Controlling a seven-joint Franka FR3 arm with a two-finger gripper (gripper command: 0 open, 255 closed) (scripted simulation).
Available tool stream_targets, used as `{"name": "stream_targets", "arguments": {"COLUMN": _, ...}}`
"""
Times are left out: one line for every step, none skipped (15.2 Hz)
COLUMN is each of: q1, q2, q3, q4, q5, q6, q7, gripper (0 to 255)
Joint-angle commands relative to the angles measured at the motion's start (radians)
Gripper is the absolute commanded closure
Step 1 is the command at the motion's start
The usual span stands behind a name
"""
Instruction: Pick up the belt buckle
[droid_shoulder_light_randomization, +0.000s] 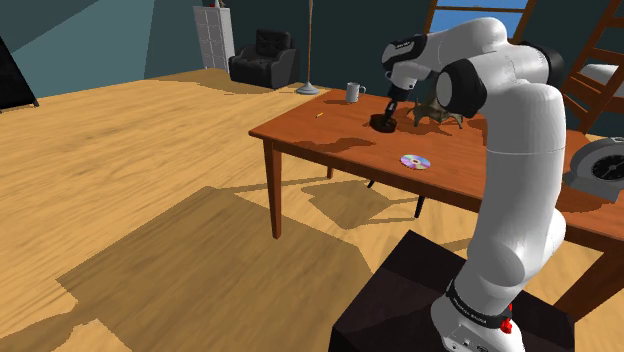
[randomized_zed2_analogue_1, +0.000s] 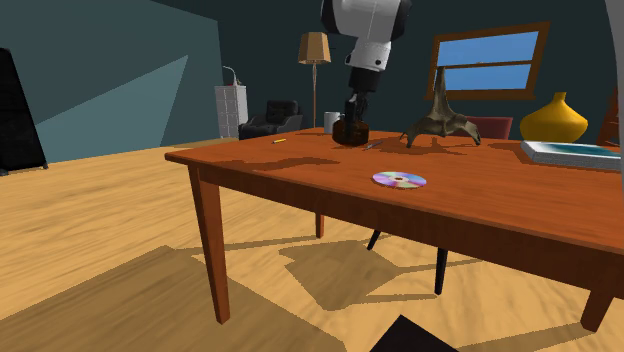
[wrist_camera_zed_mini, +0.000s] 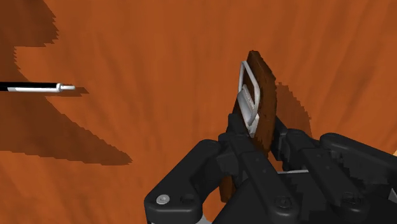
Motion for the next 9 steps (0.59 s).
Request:
{"name": "stream_targets", "arguments": {"q1": -0.002, "q2": -0.004, "q3": -0.002, "q4": 0.022, "q5": -0.005, "q6": -0.025, "q7": 0.007, "gripper": 255}}
{"name": "stream_targets", "arguments": {"q1": -0.003, "q2": -0.005, "q3": -0.003, "q4": 0.034, "q5": -0.007, "q6": -0.037, "q7": 0.011, "gripper": 255}}
{"name": "stream_targets", "arguments": {"q1": -0.004, "q2": -0.006, "q3": -0.004, "q4": 0.046, "q5": -0.009, "q6": -0.049, "q7": 0.014, "gripper": 255}}
{"name": "stream_targets", "arguments": {"q1": -0.006, "q2": -0.007, "q3": -0.005, "q4": 0.058, "q5": -0.011, "q6": -0.062, "q7": 0.018, "gripper": 255}}
{"name": "stream_targets", "arguments": {"q1": -0.007, "q2": -0.008, "q3": -0.006, "q4": 0.070, "q5": -0.012, "q6": -0.074, "q7": 0.021, "gripper": 255}}
{"name": "stream_targets", "arguments": {"q1": -0.009, "q2": -0.008, "q3": -0.007, "q4": 0.083, "q5": -0.014, "q6": -0.087, "q7": 0.025, "gripper": 255}}
{"name": "stream_targets", "arguments": {"q1": -0.011, "q2": -0.008, "q3": -0.007, "q4": 0.097, "q5": -0.015, "q6": -0.100, "q7": 0.028, "gripper": 255}}
{"name": "stream_targets", "arguments": {"q1": -0.011, "q2": -0.009, "q3": -0.007, "q4": 0.099, "q5": -0.015, "q6": -0.102, "q7": 0.028, "gripper": 255}}
{"name": "stream_targets", "arguments": {"q1": -0.011, "q2": -0.008, "q3": -0.007, "q4": 0.099, "q5": -0.015, "q6": -0.102, "q7": 0.028, "gripper": 255}}
